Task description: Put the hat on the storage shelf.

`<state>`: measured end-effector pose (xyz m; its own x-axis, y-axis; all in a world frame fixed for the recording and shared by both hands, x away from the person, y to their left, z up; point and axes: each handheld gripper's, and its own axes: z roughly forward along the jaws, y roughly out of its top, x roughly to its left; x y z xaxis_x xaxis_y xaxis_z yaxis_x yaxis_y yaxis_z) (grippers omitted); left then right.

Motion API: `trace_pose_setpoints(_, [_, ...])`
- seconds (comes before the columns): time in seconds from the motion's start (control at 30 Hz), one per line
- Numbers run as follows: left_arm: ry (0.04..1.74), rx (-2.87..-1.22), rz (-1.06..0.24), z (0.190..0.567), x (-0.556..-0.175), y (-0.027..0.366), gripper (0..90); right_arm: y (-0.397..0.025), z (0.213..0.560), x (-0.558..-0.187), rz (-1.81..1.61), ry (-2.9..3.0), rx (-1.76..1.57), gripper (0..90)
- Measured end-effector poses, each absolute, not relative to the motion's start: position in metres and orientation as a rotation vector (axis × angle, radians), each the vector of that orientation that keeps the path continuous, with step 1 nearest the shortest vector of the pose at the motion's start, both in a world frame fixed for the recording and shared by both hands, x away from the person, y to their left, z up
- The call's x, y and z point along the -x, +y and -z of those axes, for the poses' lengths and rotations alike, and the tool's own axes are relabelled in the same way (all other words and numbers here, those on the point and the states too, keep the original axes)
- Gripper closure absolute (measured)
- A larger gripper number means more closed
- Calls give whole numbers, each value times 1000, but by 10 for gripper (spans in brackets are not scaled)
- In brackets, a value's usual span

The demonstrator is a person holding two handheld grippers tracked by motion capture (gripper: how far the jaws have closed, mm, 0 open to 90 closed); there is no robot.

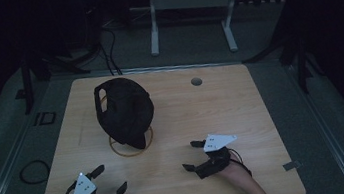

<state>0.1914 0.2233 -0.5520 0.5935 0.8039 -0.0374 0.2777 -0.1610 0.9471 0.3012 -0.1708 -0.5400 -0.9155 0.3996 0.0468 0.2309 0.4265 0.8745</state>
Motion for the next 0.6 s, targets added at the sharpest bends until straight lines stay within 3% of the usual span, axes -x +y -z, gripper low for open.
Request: trace_pose_setpoints(0.6, [912, -1712, -605, 552, -191, 225, 42, -211, 546, -294, -1467, 2458, -637, 141])
